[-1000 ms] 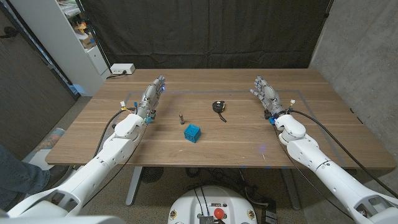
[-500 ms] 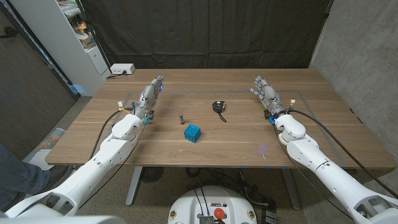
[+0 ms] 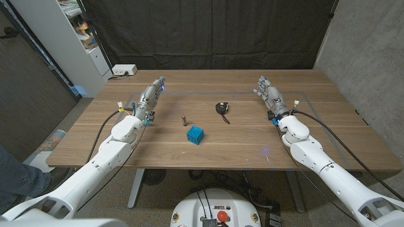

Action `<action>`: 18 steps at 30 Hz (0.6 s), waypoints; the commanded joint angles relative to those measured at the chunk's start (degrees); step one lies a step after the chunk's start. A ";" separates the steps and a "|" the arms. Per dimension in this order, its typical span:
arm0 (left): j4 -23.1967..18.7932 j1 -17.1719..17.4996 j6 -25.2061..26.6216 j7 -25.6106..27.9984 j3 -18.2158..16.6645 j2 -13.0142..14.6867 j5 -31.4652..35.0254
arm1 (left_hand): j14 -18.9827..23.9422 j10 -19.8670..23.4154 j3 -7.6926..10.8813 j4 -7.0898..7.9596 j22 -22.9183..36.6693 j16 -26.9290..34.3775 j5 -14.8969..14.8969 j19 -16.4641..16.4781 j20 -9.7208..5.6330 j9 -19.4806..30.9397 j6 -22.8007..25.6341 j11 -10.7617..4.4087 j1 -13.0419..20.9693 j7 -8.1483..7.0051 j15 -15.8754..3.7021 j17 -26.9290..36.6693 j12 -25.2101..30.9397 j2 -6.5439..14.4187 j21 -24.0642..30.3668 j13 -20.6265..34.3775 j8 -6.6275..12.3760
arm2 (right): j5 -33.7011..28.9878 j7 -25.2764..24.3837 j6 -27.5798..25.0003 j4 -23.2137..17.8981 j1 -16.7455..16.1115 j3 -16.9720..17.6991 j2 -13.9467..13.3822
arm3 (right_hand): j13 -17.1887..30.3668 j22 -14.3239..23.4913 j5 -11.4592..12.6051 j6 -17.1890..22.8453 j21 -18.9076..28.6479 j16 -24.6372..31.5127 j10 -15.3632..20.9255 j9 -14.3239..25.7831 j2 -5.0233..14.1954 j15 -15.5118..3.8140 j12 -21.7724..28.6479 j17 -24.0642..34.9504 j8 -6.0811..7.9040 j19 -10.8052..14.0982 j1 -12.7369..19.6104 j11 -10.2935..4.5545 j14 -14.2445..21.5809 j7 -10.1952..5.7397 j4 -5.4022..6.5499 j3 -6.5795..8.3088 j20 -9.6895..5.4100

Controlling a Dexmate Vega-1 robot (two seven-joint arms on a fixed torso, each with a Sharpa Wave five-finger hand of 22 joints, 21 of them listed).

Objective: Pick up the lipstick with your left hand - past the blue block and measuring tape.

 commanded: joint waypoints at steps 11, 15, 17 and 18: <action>-2.85 1.86 -1.05 1.84 -0.46 2.95 3.86 | -0.85 -0.95 1.17 -2.24 0.23 -0.37 0.12 -0.86 0.86 0.38 0.94 0.48 3.63 -0.42 0.45 0.28 -0.47 0.27 -0.39 0.35 0.70 | -0.31 -0.21 0.24 0.81 0.39 -0.42 0.77 | 0.18 0.20 -0.10 0.70 -0.21 0.38 0.41 0.30 0.24 0.26 0.32 -0.08 0.22 0.40 0.28 0.03 0.26 -0.18 -0.30 -0.01 0.17; -3.73 2.51 -0.89 2.61 -0.62 3.51 4.61 | -0.91 -0.92 1.48 -2.79 0.22 -0.38 0.13 -1.06 1.05 0.41 1.48 0.70 4.58 -0.23 0.42 0.28 -0.47 0.29 -0.45 0.37 0.89 | -0.40 -0.18 0.36 0.93 0.46 -0.45 0.77 | 0.18 0.20 -0.10 0.69 -0.22 0.37 0.40 0.30 0.27 0.26 0.32 -0.10 0.21 0.40 0.31 0.00 0.25 -0.24 -0.32 0.00 0.19; -4.38 2.90 -0.76 3.14 -0.72 3.83 5.08 | -0.93 -0.96 1.58 -2.95 0.22 -0.38 0.13 -1.12 1.23 0.41 1.74 0.70 4.90 -0.14 0.50 0.28 -0.49 0.28 -0.46 0.38 0.98 | -0.44 -0.11 0.40 0.93 0.50 -0.41 0.69 | 0.18 0.20 -0.10 0.68 -0.23 0.38 0.39 0.30 0.29 0.27 0.31 -0.11 0.20 0.39 0.32 0.01 0.26 -0.23 -0.35 0.01 0.20; -4.40 2.95 -0.95 3.10 -0.73 3.87 5.20 | -0.93 -0.96 1.60 -2.99 0.22 -0.38 0.13 -1.13 1.25 0.42 1.77 0.72 4.97 -0.15 0.51 0.28 -0.50 0.28 -0.46 0.38 0.99 | -0.45 -0.11 0.43 0.93 0.51 -0.39 0.67 | 0.18 0.20 -0.11 0.71 -0.24 0.38 0.39 0.30 0.29 0.29 0.31 -0.11 0.21 0.39 0.33 -0.01 0.26 -0.24 -0.35 0.01 0.23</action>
